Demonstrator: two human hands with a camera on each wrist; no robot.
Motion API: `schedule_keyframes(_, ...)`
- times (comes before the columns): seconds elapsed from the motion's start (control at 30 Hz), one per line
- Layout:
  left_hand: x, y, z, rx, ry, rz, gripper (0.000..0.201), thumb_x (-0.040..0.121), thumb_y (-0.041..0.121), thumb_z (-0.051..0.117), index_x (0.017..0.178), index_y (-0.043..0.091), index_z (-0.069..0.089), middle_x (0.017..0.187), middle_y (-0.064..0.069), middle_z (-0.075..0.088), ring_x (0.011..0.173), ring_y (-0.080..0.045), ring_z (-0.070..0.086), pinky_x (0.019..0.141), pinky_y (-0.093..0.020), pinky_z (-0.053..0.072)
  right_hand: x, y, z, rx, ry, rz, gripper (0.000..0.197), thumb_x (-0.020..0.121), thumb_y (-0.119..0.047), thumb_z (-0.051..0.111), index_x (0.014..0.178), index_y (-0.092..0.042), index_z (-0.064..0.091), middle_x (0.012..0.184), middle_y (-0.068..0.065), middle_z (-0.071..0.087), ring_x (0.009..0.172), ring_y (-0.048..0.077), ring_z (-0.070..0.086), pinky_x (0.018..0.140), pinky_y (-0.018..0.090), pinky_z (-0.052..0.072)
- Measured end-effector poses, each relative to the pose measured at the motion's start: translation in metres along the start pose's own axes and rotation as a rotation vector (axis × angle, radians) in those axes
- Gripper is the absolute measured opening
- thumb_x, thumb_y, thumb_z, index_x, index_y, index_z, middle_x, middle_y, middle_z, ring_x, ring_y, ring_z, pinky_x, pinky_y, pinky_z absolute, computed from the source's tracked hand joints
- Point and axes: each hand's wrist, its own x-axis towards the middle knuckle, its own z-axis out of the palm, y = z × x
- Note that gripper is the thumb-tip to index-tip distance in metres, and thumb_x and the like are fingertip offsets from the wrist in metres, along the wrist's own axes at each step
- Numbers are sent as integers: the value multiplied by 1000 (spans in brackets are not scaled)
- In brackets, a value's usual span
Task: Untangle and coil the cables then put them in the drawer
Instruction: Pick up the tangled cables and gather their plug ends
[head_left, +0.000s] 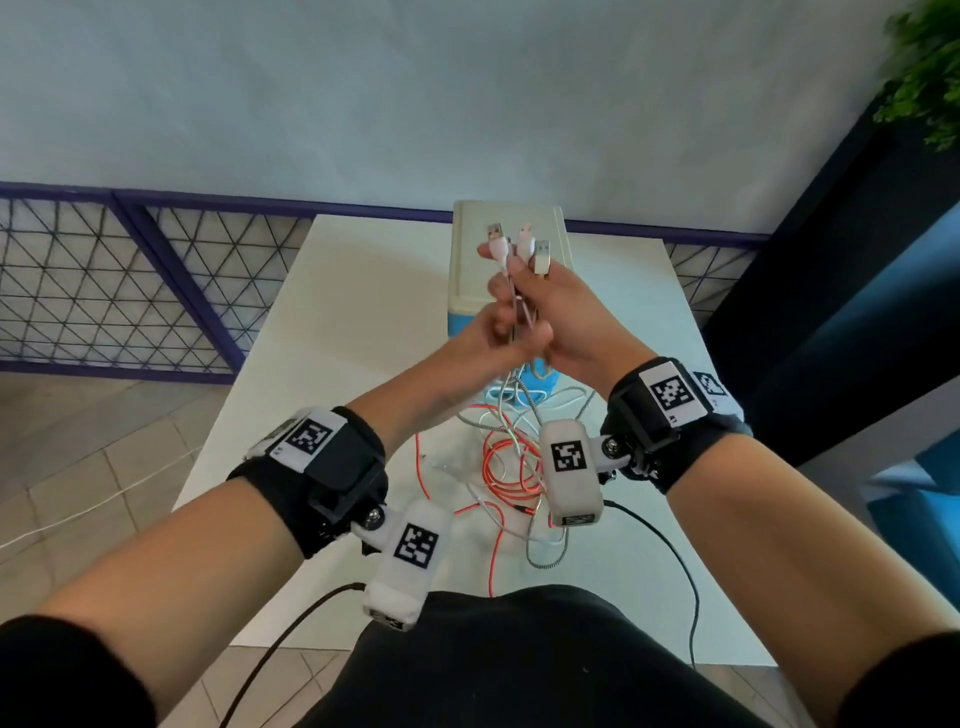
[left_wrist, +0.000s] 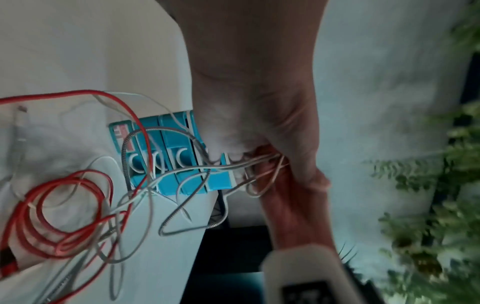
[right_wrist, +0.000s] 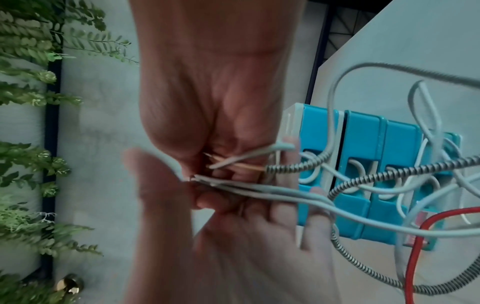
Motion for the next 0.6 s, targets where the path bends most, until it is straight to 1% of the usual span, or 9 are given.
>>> schedule_keyframes(0.1, 1, -6, 2, 300, -32, 92, 54, 80, 27, 74, 124, 18, 43, 123, -2, 60, 118, -11, 57, 99, -26, 46, -1, -5, -3, 85, 31, 61, 28, 105, -18, 36, 125, -7, 51, 61, -4, 40, 43, 6, 34, 44, 19, 32)
schedule_keyframes(0.13, 3, -8, 1, 382, -42, 131, 47, 81, 24, 73, 120, 19, 46, 116, 2, 62, 112, -10, 59, 96, -23, 46, -2, -6, -5, 88, 30, 78, 27, 104, -18, 35, 122, -7, 52, 60, -5, 38, 41, 5, 29, 42, 18, 28)
schedule_keyframes(0.2, 9, -18, -4, 592, -62, 215, 29, 83, 23, 72, 106, 20, 54, 96, 10, 61, 91, -8, 58, 85, -21, 45, -4, -7, -9, 37, 30, 92, 27, 104, -18, 34, 118, -9, 55, 58, -7, 36, 40, 4, 24, 42, 18, 20)
schedule_keyframes(0.27, 15, -32, -10, 853, -79, 310, 11, 83, 25, 69, 85, 23, 58, 80, 12, 60, 77, -7, 55, 76, -27, 46, -7, -5, -13, -52, 44, 99, 28, 104, -18, 32, 116, -12, 57, 58, -8, 35, 41, 4, 22, 45, 20, 16)
schedule_keyframes(0.33, 21, -47, -16, 1041, -78, 402, 21, 82, 23, 65, 69, 29, 49, 67, 12, 52, 66, -4, 48, 65, -30, 41, -10, -5, -16, -103, 65, 105, 28, 104, -18, 32, 116, -13, 57, 58, -8, 34, 42, 4, 21, 46, 21, 15)
schedule_keyframes(0.4, 23, -56, -19, 1107, -57, 418, 17, 81, 22, 63, 71, 25, 50, 68, 11, 51, 66, -5, 47, 62, -31, 42, -13, -6, -18, -130, 82, 105, 28, 104, -18, 32, 115, -13, 57, 59, -8, 33, 42, 4, 21, 45, 19, 16)
schedule_keyframes(0.47, 24, -63, -21, 1150, -6, 405, 9, 79, 24, 62, 76, 23, 54, 72, 11, 56, 69, -7, 52, 64, -31, 44, -16, -6, -20, -146, 93, 106, 28, 104, -18, 33, 113, -13, 58, 59, -7, 32, 42, 4, 21, 44, 19, 16)
schedule_keyframes(0.5, 25, -69, -24, 1180, 26, 351, 8, 79, 28, 61, 77, 23, 55, 73, 9, 59, 71, -10, 55, 67, -31, 44, -18, -7, -21, -149, 99, 107, 28, 104, -18, 33, 112, -13, 59, 60, -7, 31, 41, 4, 21, 43, 18, 16)
schedule_keyframes(0.6, 24, -82, -37, 1191, 78, 78, 22, 83, 44, 55, 90, 24, 61, 90, 8, 68, 85, -14, 59, 87, -35, 41, -22, -15, -24, -133, 112, 95, 27, 104, -18, 34, 110, -13, 60, 59, -7, 31, 41, 4, 22, 42, 17, 17)
